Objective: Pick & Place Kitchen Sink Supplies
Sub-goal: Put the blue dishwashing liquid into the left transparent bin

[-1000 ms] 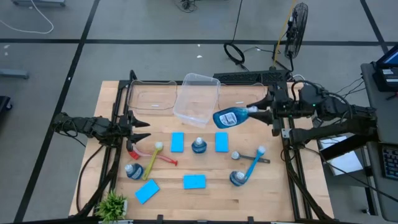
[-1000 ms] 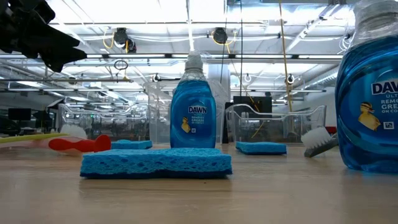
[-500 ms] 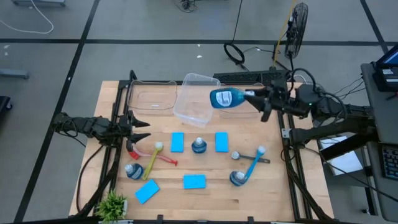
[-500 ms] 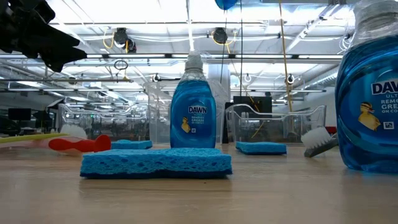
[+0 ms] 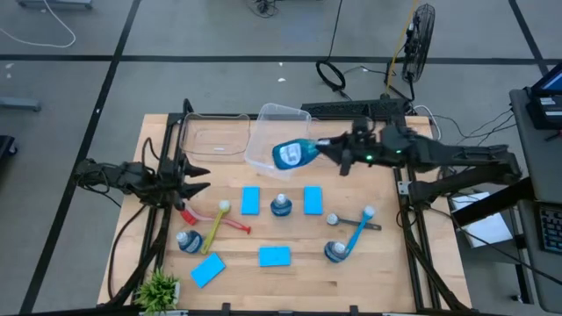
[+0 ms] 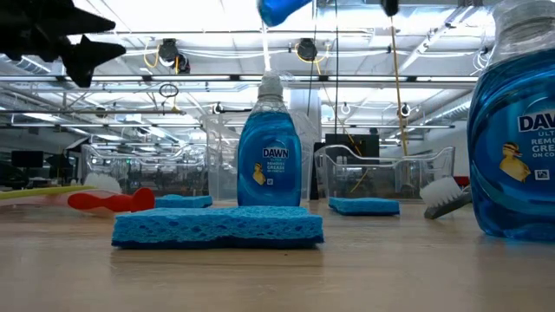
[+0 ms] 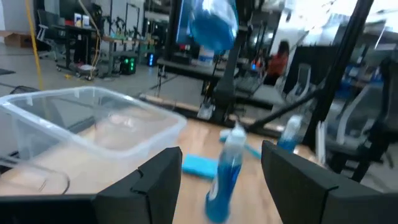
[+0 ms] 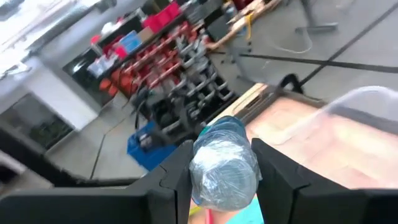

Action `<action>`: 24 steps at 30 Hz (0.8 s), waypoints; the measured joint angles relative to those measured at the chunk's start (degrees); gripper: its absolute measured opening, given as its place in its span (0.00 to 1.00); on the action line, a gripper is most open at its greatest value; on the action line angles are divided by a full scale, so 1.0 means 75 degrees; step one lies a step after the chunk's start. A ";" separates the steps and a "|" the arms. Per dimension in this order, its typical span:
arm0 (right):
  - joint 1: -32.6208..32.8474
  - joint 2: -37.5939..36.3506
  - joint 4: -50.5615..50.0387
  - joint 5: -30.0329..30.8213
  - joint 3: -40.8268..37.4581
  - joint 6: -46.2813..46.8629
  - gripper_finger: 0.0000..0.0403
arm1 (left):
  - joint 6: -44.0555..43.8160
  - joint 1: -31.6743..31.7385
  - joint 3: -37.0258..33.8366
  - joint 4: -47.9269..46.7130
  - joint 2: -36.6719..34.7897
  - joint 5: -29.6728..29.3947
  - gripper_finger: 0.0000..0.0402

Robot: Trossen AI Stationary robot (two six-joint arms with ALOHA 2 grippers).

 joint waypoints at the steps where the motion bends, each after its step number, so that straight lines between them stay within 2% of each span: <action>1: 0.0000 0.0161 0.0209 -0.0183 0.0000 -0.0112 0.30 | -0.0073 0.0000 0.0000 0.0089 0.0003 0.0000 0.56; 12: 0.0003 0.1508 0.2077 -0.1463 0.0000 -0.1330 0.30 | -0.0474 -0.0001 0.0000 0.0558 0.0001 0.0009 0.56; 24: 0.0000 0.2759 0.3899 -0.1726 0.0000 -0.2079 0.30 | -0.1038 0.0000 0.0001 0.1013 0.0001 0.0015 0.56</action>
